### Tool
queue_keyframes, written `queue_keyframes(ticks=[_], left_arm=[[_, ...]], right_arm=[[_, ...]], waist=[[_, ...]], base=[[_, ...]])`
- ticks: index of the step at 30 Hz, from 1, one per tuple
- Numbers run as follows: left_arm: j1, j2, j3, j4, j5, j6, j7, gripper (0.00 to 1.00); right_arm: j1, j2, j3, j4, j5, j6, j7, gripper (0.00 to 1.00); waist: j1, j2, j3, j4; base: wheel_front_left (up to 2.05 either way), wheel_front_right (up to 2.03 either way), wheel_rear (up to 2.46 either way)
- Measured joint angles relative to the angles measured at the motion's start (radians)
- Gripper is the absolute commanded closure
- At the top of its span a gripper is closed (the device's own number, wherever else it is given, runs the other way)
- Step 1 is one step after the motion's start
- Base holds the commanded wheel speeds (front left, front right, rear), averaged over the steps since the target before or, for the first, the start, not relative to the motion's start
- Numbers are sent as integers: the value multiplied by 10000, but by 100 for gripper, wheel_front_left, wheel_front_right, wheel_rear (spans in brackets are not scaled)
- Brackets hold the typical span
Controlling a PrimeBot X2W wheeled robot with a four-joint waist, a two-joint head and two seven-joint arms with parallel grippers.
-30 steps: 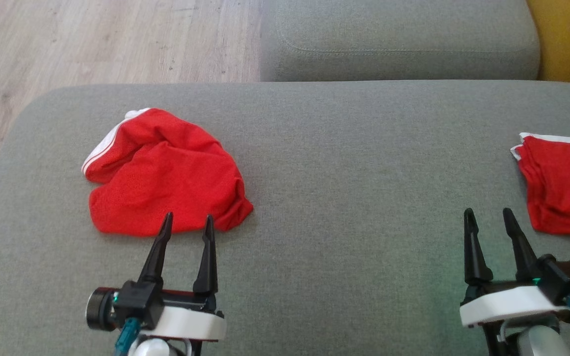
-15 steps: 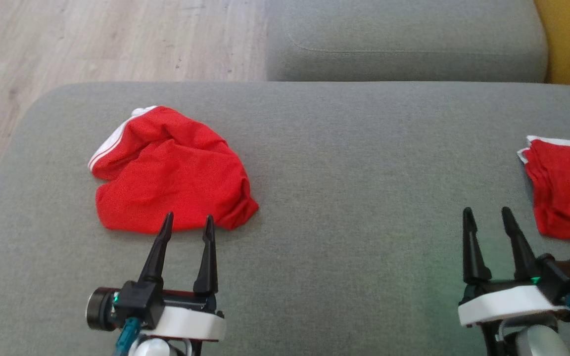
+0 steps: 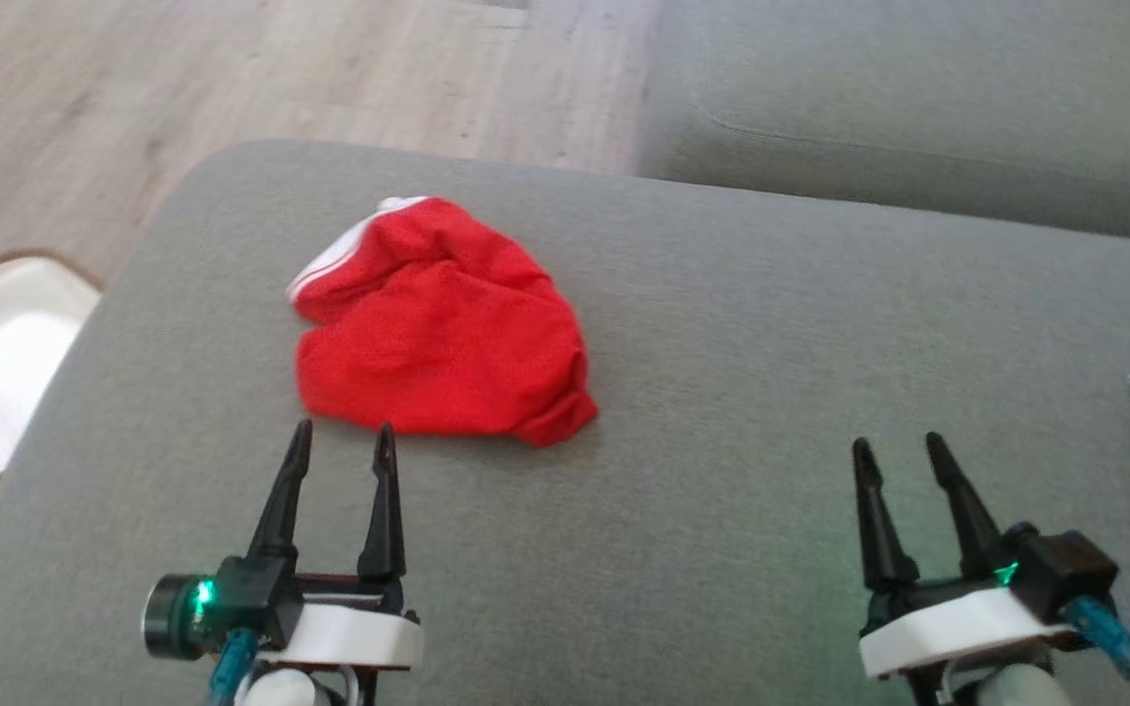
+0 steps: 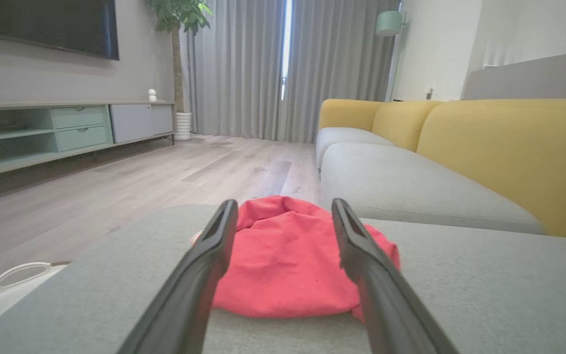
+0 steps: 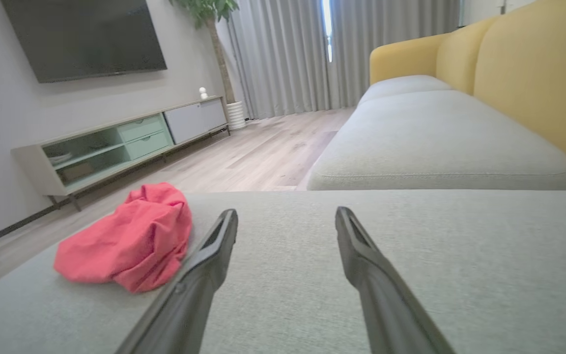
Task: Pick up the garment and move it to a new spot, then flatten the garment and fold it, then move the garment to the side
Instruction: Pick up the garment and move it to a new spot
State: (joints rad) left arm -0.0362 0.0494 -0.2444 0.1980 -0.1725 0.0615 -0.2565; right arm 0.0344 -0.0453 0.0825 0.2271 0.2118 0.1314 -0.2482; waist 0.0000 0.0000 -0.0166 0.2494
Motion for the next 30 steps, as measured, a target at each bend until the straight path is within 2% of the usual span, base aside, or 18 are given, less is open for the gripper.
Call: queue_keyframes(ticks=[7, 15, 21, 24, 30], left_arm=[[21, 0, 290, 52, 217, -44, 0, 0], [85, 46, 719, 44, 336, -117, 0, 0], [96, 244, 936, 25, 435, -286, 0, 0], [-276, 502, 965, 138, 510, -535, 0, 0], [-2980, 1260, 780, 629, 717, -1302, 807, 0]], right_arm=[[175, 0, 692, 8, 255, 0, 0, 0], [215, 0, 1185, 31, 453, 0, 0, 0], [210, 0, 1262, 27, 451, 0, 0, 0], [190, 0, 1195, 12, 426, 0, 0, 0], [24, 0, 945, -56, 127, 0, 0, 0]], waist=[[0, 0, -139, 1103], [0, 0, -293, 1897], [0, 0, -110, 1867], [-1, 0, 115, 1734], [0, 0, 789, 1363]], base=[[0, 0, 0], [0, 0, 0], [0, 0, 0], [0, 0, 0], [0, 0, 0]])
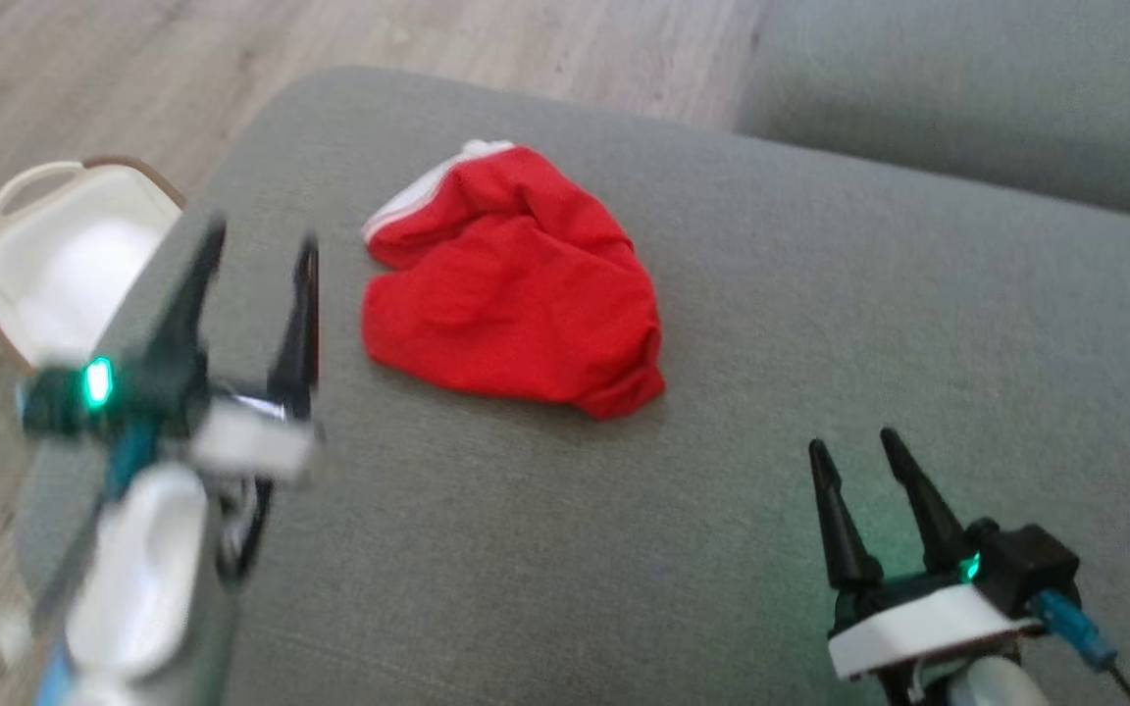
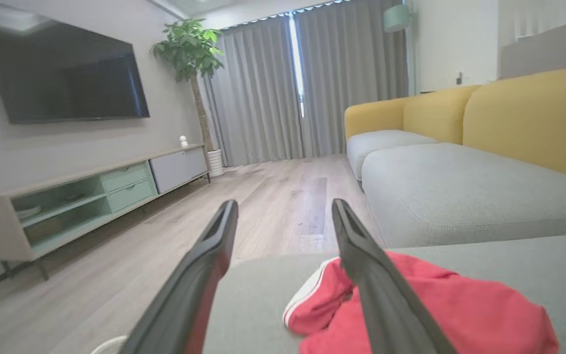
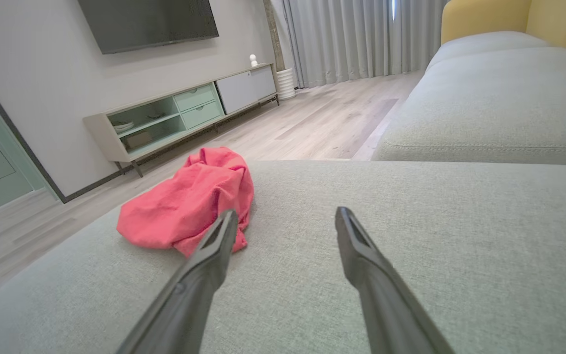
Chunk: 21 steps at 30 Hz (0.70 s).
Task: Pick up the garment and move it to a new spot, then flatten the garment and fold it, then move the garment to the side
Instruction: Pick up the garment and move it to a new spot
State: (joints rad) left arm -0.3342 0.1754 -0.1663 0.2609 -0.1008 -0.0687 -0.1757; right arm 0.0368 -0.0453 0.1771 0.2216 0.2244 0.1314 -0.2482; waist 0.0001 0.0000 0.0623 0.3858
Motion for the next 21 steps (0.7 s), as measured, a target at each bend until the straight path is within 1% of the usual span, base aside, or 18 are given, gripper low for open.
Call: queue_keyframes(ticks=[3, 6, 7, 8, 11, 16, 18, 21], left_arm=[[-1825, 309, -453, 573, 125, -376, 905, 0], [-3427, 520, -1122, 1473, 46, -562, 1870, 0], [-3900, 593, -1388, 1850, -96, -564, 2263, 0], [-4325, 696, -1768, 2184, -291, -594, 2638, 0], [-5350, 1024, -3116, 3033, -1423, -637, 3730, 0], [-6507, 1728, -5035, 3948, -3041, -639, 5296, 0], [-6764, 1975, -5428, 4186, -3565, -639, 5668, 0], [-7165, 2330, -5948, 4713, -3887, -639, 6136, 0]], right_arm=[[-347, -2, -186, -157, -136, 0, 0, 0], [-743, -6, -286, -359, -253, 0, 0, 0], [-855, -6, -293, -439, -293, 0, 0, 0], [-953, -8, -291, -516, -337, 0, 0, 0], [-1199, -10, -288, -719, -401, 0, -29, 0], [-1462, -17, -232, -976, -416, 0, -29, 0], [-1565, -17, -232, -1070, -416, 0, -31, 0], [-1765, -17, -245, -1124, -416, 0, -42, 0]], waist=[[1, 0, 410, -240], [2, 0, 840, -527], [2, 0, 981, -636], [2, 0, 1114, -755], [2, 0, 1500, -1145], [3, 0, 2138, -1806], [2, 0, 2392, -2050], [3, 0, 2760, -2411]], base=[[0, 0, 0], [0, 0, 0], [0, 0, 0], [0, 0, 0], [0, 0, 0], [0, 0, 0], [0, 0, 0], [0, 0, 0]])
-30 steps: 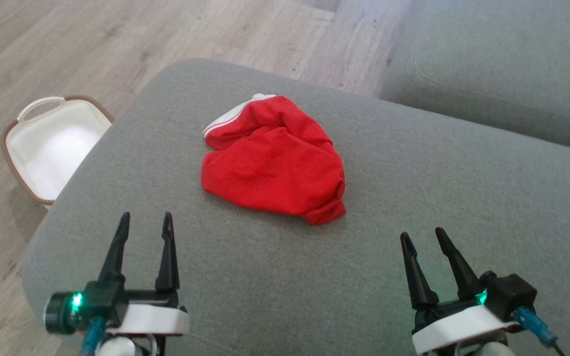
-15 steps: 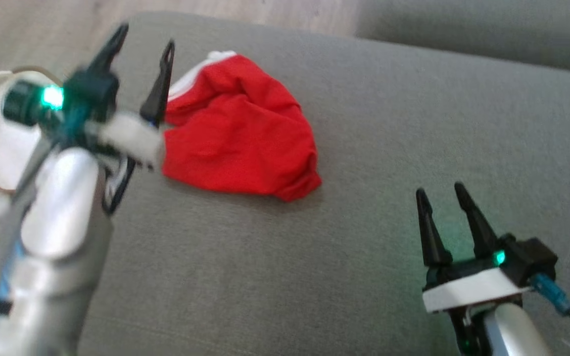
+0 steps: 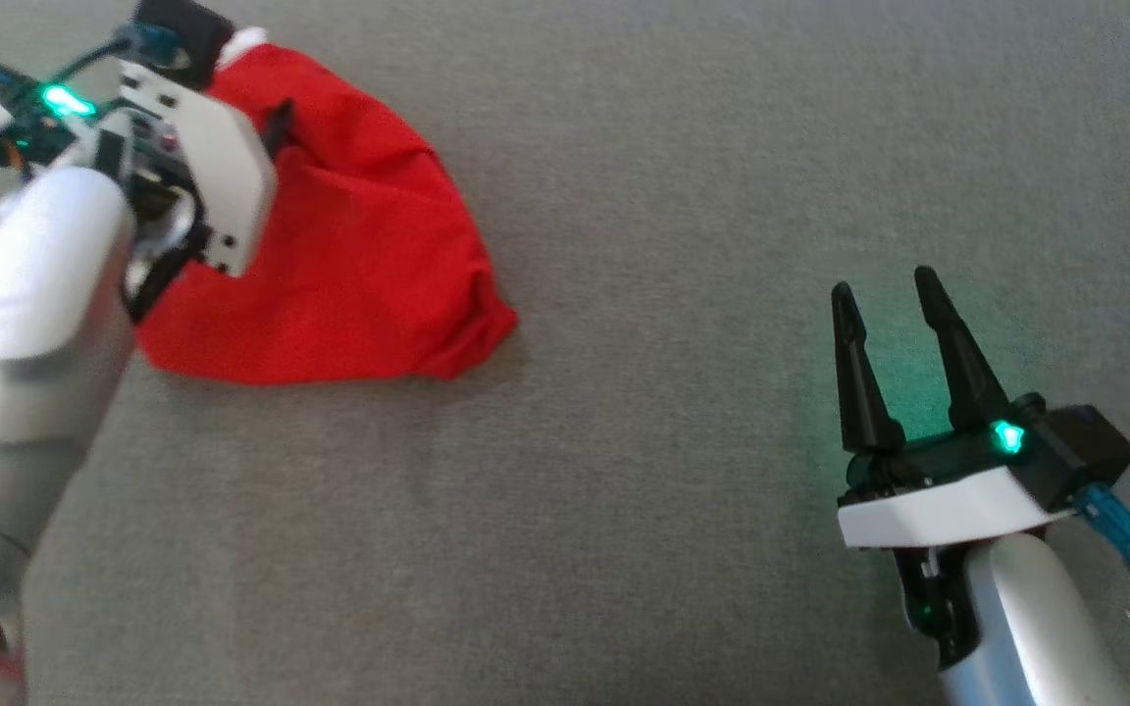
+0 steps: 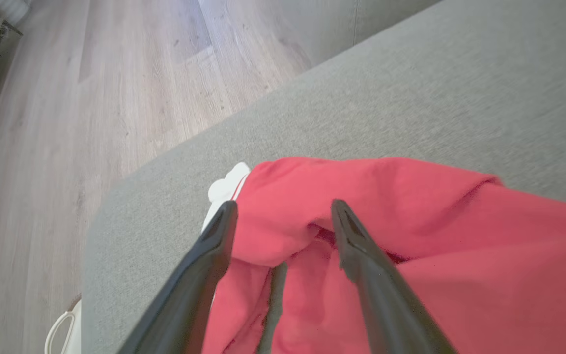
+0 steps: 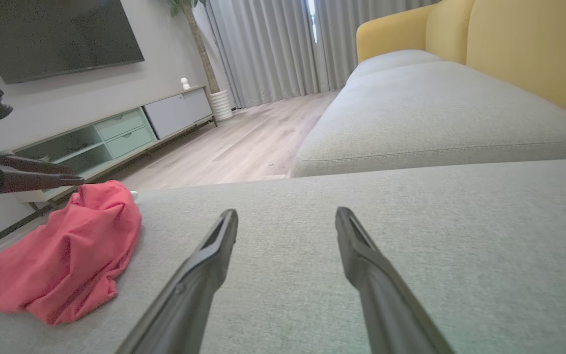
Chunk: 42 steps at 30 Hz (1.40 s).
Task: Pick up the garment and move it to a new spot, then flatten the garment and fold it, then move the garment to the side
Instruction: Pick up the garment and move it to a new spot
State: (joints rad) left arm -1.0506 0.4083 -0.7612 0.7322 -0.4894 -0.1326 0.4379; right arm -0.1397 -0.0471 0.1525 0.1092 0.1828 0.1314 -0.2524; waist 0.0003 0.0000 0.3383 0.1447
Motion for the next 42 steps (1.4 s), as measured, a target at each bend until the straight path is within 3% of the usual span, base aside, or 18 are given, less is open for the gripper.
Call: queue_keyframes(ticks=[11, 12, 13, 14, 20, 30, 38, 42], left_arm=[[-455, 259, -740, 1060, -796, 0, 96, 0], [-484, 259, -828, 1110, -897, 0, 107, 71], [-518, 259, -903, 1127, -1003, 0, 111, 71], [-543, 261, -980, 1127, -1093, 0, 109, 100], [-762, 270, -1375, 1122, -1254, 0, -658, 100], [-1483, 81, -1220, 368, -533, 374, -4556, 100], [-1543, -673, -1220, -1141, -389, 752, -5492, 100], [-1565, -1290, -1122, -1758, -476, 1168, -5823, 100]], right_arm=[[-195, -4, 104, -42, 36, 0, -2, 0], [-198, -4, 130, -42, 42, 0, -2, 0], [-208, -2, 153, -44, 69, 0, -2, 0], [-220, -2, 167, -42, 100, 0, -2, 0], [-340, -2, 184, 2, 109, 0, -2, 0], [-266, -2, -138, 209, 368, 0, -31, 0], [57, 0, -382, 259, 614, 0, -31, 0], [70, 0, -282, 272, 848, 0, -31, 0]], waist=[[-2, 0, 701, -746], [-3, 0, 714, -770], [-3, 0, 719, -787], [-3, 0, 717, -797], [-3, 0, 524, -798], [-4, 0, -496, -916], [-5, 0, -1252, -1410], [-5, 0, -1390, -1939]], base=[[0, 0, 0], [0, 0, 0], [0, 0, 0], [0, 0, 0], [0, 0, 0], [0, 0, 0], [0, 0, 0], [0, 0, 0]])
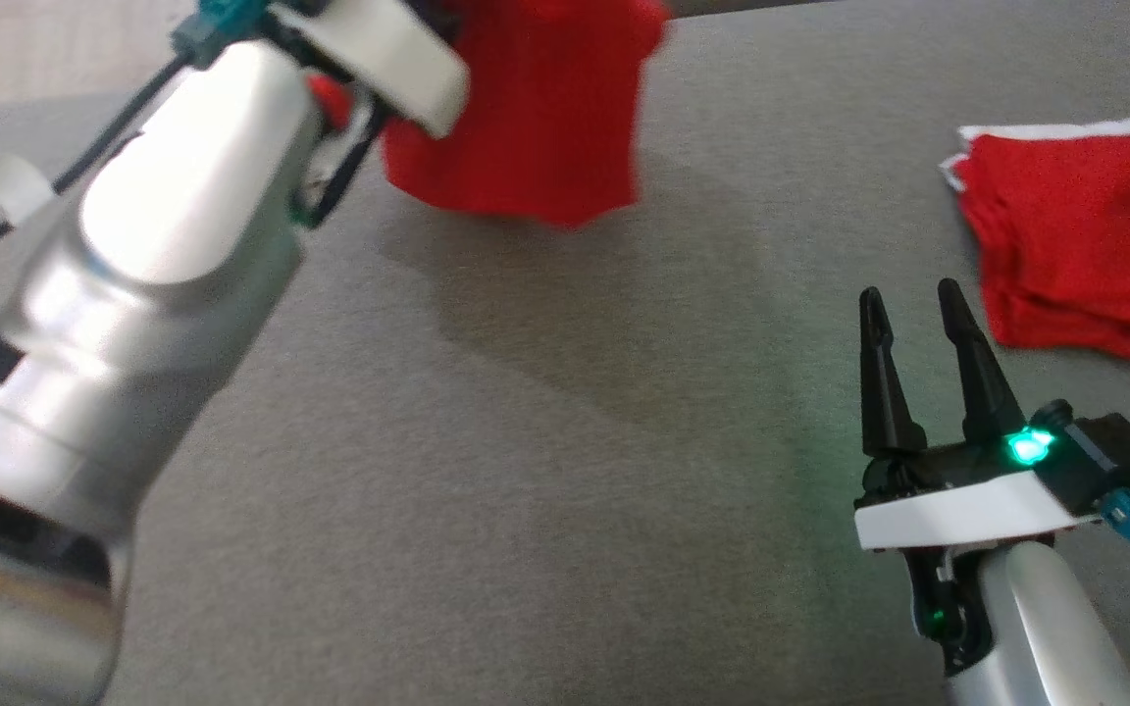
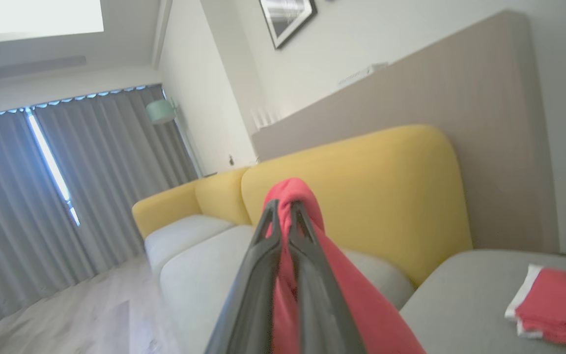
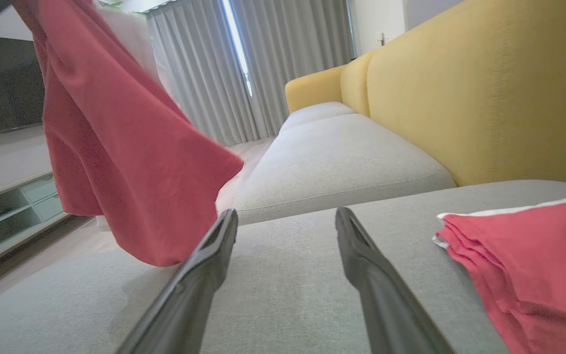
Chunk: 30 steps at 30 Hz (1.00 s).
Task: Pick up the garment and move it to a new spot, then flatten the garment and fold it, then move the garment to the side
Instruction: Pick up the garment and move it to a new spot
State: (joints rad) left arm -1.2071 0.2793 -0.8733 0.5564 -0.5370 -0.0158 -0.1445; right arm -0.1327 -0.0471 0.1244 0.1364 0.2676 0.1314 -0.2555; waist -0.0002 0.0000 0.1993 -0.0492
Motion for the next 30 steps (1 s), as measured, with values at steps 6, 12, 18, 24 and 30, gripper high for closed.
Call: queue_keyframes(ticks=[6, 12, 18, 24, 30], left_arm=[[-848, -1024, 389, -261, -10, 784, -750, 100], [-40, -863, 180, 188, 130, 786, -874, 100], [2144, 148, -21, 646, 75, 777, -978, 100], [3886, 903, -299, 541, 77, 773, -1047, 100], [4924, 1154, -466, 82, 77, 796, -1051, 0]], right_arm=[[-11, 0, 100, -65, 328, 0, 0, 0], [-12, 0, -21, -117, 334, 0, 0, 0], [-9, 2, -174, -136, 299, 0, 0, 0], [3, 2, -393, -127, 40, 0, 0, 0], [11, 2, -382, -33, -142, 0, 0, 0]], waist=[[0, 0, 90, -874], [2, 0, 321, -961], [2, 0, 373, -588], [2, 0, 346, 14], [2, 0, 190, 541]], base=[[0, 0, 0], [0, 0, 0], [0, 0, 0], [0, 0, 0], [0, 0, 0]])
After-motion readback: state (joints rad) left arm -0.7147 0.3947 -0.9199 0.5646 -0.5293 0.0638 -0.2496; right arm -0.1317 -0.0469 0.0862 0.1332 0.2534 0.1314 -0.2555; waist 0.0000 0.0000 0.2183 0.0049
